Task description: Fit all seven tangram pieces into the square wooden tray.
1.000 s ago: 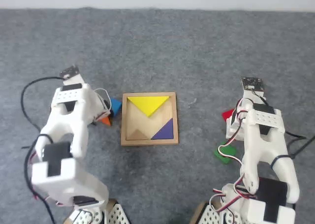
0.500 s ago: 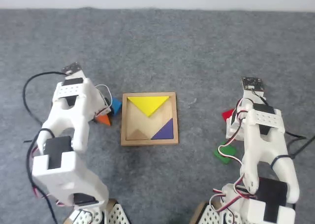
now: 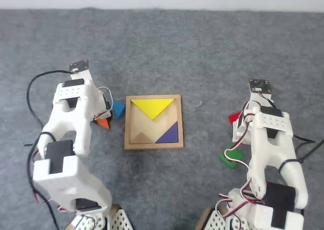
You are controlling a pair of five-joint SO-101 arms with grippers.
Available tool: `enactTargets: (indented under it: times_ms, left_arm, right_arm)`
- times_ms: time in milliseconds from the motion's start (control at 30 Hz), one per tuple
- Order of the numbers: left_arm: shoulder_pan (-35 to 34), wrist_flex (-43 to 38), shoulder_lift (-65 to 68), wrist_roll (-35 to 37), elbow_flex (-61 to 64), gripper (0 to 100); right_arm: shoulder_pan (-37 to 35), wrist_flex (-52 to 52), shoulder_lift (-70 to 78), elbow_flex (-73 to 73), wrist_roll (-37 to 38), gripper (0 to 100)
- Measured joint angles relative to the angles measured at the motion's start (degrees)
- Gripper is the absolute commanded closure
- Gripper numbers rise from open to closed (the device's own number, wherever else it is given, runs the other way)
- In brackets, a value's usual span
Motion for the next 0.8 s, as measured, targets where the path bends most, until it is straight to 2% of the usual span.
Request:
enactTargets:
  times_ms: [233, 500, 700, 800]
  left_arm:
    - [0.0, -0.3, -4.5, -0.4, 1.8, 93]
    - [-2.7, -6.7, -16.9, -2.5, 13.7, 93]
    - [-2.7, -10.3, -20.0, -3.2, 16.3, 82]
    - [-2.7, -12.0, -19.7, -3.3, 16.3, 81]
  right_arm:
    - [0.0, 0.0, 0.0, 0.0, 0.0, 69.1]
    - [0.0, 0.0, 0.0, 0.0, 0.0, 69.1]
    - [0.0, 0.0, 0.0, 0.0, 0.0, 69.1]
    - [0.0, 0.0, 0.0, 0.0, 0.0, 69.1]
